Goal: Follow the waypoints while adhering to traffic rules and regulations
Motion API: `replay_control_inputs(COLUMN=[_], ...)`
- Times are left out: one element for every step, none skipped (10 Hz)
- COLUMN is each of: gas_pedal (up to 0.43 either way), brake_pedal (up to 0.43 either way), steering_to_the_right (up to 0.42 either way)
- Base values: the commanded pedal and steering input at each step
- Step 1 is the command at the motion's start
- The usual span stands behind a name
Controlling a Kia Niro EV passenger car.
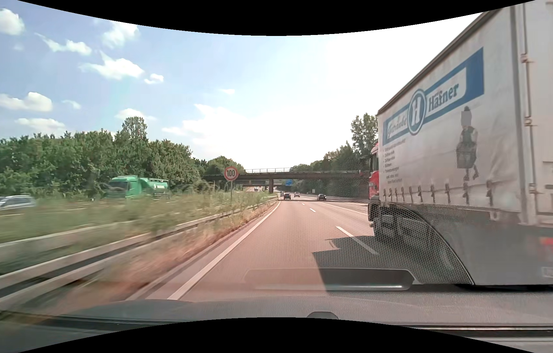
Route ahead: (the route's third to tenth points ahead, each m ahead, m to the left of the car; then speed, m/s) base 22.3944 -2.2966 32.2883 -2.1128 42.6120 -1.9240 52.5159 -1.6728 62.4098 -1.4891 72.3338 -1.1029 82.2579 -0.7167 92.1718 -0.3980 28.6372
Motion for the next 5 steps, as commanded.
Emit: replay_control_inputs(gas_pedal=[0.118, 0.118, 0.118, 0.118, 0.118], brake_pedal=[0.0, 0.0, 0.0, 0.0, 0.0], steering_to_the_right=[-0.01, -0.01, -0.01, -0.01, -0.01])
